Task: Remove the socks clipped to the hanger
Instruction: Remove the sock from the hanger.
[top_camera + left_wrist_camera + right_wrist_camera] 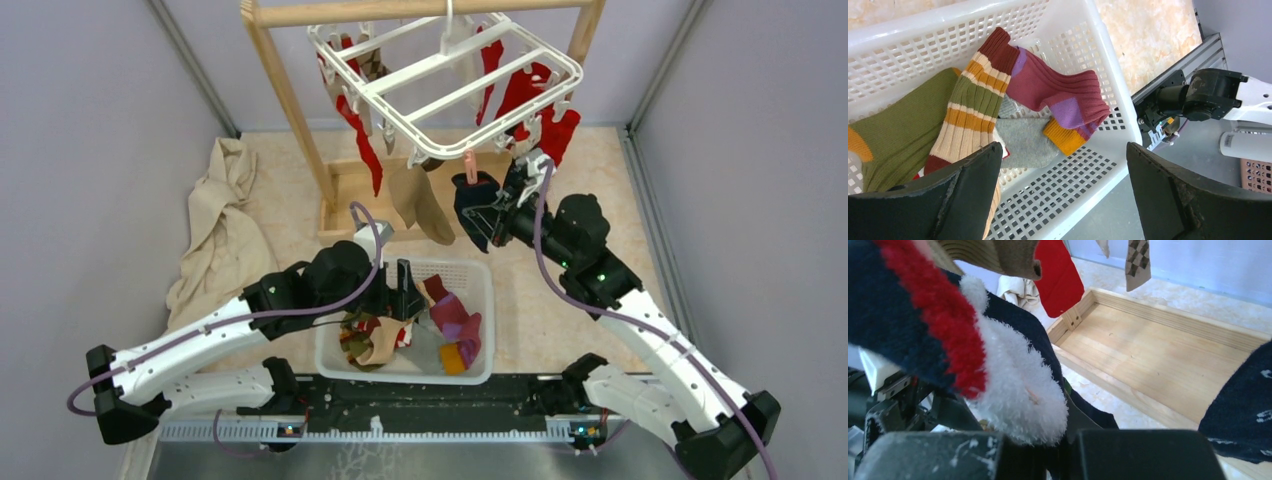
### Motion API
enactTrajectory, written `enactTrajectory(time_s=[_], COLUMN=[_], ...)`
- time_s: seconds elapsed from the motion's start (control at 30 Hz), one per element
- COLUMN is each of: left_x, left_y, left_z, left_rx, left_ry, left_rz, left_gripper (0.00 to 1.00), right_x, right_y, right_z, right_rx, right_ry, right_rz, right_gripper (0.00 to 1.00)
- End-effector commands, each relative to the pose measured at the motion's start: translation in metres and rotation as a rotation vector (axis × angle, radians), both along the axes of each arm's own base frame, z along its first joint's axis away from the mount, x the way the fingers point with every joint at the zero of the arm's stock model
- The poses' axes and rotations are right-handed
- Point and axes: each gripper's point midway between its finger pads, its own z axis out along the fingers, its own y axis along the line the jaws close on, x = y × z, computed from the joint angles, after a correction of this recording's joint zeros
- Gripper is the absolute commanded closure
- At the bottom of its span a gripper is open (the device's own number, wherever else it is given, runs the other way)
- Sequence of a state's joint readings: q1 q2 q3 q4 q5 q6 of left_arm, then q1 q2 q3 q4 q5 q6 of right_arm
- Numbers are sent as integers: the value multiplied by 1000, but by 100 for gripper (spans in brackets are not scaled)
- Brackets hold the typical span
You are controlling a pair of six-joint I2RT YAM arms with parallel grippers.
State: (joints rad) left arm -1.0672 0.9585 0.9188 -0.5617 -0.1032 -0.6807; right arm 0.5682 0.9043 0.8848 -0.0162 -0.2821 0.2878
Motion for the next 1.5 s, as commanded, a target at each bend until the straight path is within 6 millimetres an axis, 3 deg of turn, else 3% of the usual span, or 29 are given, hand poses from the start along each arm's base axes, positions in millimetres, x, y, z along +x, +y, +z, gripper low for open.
enactTrajectory(time_s=[0.0, 0.33, 0.73, 0.97, 1.33, 1.47], left_x=[3, 13, 30, 36, 38, 36], left_y=[-11, -36, -63, -72, -89, -96], left_z=[28, 82, 112, 115, 106, 113], left_rx=[-59, -194, -278, -282, -287, -324], left_ry=[-50, -153, -281, -358, -408, -428], left_rz=[-25, -62, -72, -99, -138, -157], left_gripper=[1, 1, 1, 1, 1, 1], right_x=[-15, -36, -75, -95, -94, -92], right_y=[-15, -14, -2, 7, 14, 12], right_z=[45, 60, 60, 53, 46, 45], right_rx=[38, 56, 102, 141, 219, 231], right_ry=[-89, 9, 211, 305, 389, 398], right_rz=[-17, 39, 192, 297, 312, 285], right_gripper=[100, 100, 100, 100, 100, 100])
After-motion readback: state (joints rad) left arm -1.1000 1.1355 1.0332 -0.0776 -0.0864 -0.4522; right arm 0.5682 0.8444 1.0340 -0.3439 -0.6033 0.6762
